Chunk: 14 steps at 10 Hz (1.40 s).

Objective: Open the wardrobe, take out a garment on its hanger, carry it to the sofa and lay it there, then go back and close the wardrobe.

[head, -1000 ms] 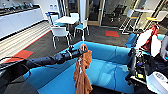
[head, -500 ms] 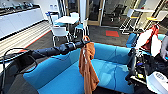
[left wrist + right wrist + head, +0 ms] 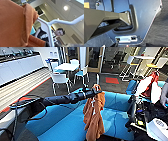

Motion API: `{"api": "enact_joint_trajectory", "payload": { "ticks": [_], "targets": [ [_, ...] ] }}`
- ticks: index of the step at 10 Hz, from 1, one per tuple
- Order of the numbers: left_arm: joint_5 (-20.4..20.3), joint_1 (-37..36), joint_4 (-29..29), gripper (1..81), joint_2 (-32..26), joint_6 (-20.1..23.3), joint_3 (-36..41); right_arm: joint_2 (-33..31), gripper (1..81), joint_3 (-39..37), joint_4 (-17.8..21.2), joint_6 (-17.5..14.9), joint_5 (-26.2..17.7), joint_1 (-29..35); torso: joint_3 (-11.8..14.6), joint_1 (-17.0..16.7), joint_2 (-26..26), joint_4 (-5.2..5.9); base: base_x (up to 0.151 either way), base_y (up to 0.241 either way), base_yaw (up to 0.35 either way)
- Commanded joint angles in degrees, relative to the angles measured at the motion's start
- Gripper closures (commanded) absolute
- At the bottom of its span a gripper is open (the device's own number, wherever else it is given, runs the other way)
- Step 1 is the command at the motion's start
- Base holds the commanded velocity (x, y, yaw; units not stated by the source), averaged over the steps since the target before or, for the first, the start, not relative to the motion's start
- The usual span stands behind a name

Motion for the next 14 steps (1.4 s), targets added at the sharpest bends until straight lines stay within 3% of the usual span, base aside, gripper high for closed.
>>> {"api": "enact_joint_trajectory", "payload": {
  "ticks": [1,4,7,11,14],
  "targets": [
    [-4.6,-9.3,1.1,81.1,3.5,0.6,-5.5,0.4,1.0,0.5,-0.2,-0.1,-3.2,-0.1,0.0,0.0,0.0,0.0,0.0,0.0,0.0],
    [-4.1,-8.2,1.6,81.1,6.2,0.6,-13.5,0.4,1.0,0.6,-0.3,-0.1,-3.2,0.0,0.0,0.0,0.0,0.0,0.0,0.0,0.0],
    [-1.8,-8.2,2.6,81.1,5.3,0.6,-19.0,0.4,1.0,0.5,-0.2,-0.1,-3.2,-0.2,0.0,0.0,0.0,0.0,0.0,0.0,0.0],
    [0.0,-7.5,4.6,81.1,-0.5,0.7,-24.4,0.5,1.0,0.4,-0.3,-0.1,-3.2,-0.3,0.0,0.0,0.0,0.0,0.0,0.0,0.0],
    [1.9,-5.8,9.6,81.1,-6.4,0.7,-26.4,0.6,1.0,0.4,-0.3,-0.2,-3.2,-0.4,0.0,0.0,0.0,0.0,0.0,0.0,0.0]
  ]
}}
